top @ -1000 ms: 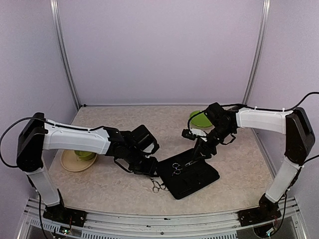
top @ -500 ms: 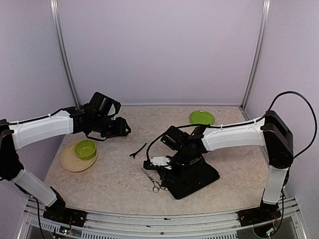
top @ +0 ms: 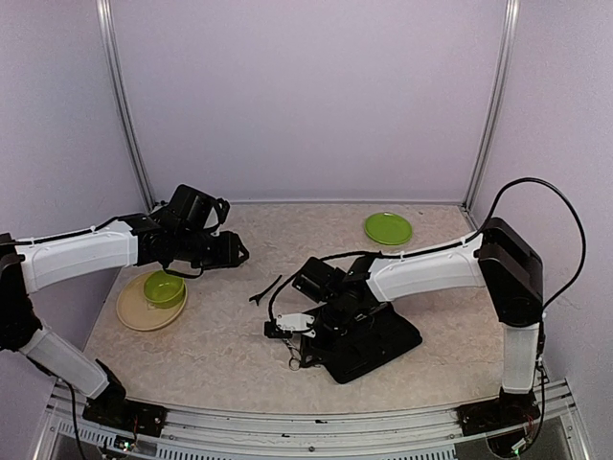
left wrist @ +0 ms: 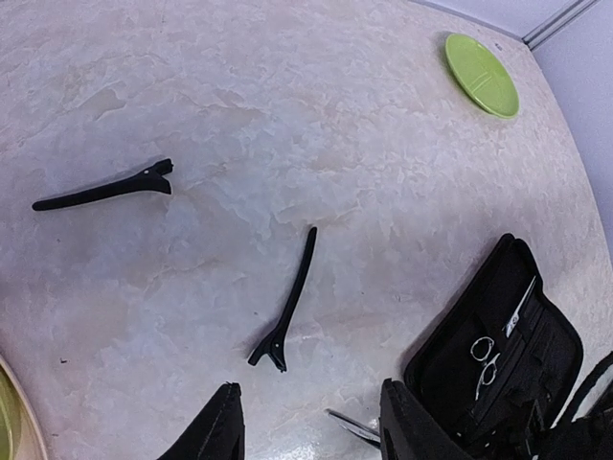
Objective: Sort the hair-cutting tools
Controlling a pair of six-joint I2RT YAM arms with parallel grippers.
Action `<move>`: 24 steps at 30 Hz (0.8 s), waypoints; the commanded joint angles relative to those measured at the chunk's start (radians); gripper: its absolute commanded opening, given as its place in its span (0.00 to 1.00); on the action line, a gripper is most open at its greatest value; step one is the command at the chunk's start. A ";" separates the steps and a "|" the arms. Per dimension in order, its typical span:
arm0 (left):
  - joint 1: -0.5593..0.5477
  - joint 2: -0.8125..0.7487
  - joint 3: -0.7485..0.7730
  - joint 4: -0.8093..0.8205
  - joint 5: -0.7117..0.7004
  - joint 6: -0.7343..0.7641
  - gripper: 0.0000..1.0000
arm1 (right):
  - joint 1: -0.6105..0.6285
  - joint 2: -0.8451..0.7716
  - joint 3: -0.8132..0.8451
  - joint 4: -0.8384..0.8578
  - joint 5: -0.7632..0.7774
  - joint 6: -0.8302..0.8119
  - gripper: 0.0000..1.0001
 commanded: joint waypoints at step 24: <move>0.007 0.002 -0.028 0.032 -0.004 0.038 0.48 | 0.058 0.103 0.088 -0.011 0.145 0.020 0.26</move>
